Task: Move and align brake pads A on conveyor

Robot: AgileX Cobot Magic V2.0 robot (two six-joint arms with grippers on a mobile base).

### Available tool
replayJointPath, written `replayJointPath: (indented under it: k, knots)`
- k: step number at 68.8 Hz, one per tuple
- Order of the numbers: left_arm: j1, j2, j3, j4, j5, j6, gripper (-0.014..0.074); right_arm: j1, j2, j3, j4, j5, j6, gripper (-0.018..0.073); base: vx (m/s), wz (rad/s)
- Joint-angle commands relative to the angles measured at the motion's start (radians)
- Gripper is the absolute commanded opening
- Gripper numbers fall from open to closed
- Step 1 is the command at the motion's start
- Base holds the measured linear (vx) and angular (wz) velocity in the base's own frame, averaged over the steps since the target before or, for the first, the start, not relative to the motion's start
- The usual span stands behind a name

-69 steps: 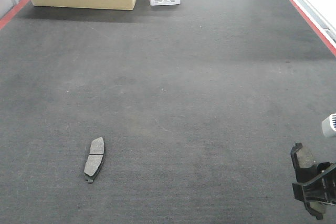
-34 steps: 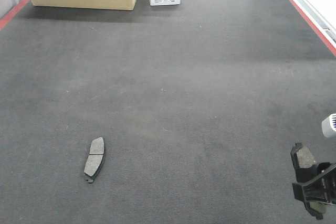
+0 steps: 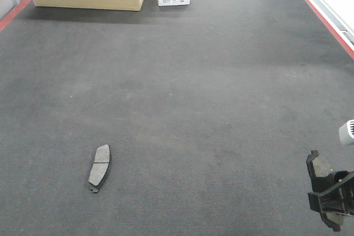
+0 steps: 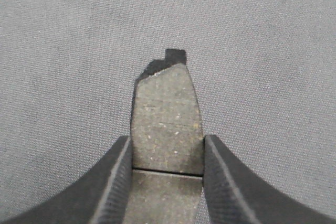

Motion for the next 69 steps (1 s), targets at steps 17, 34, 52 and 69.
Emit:
replayJointPath:
  k: [17,34,52,69]
  knots:
    - [0.004,0.005,-0.026,0.007,-0.068,-0.01,-0.0006,0.0,-0.006,-0.029,0.004,-0.075,-0.009,-0.001,0.0,0.0]
    - [0.004,0.005,-0.026,0.007,-0.068,-0.01,-0.0006,0.0,0.002,-0.031,0.007,-0.075,-0.01,-0.0006,0.0,0.0]
    - [0.004,0.005,-0.026,0.007,-0.068,-0.01,-0.0006,0.0,0.184,-0.13,0.007,-0.066,-0.01,-0.0001,0.0,0.0]
    - [0.004,0.005,-0.026,0.007,-0.068,-0.01,-0.0006,0.021,0.43,-0.287,0.029,-0.072,-0.01,0.0008,0.0,0.0]
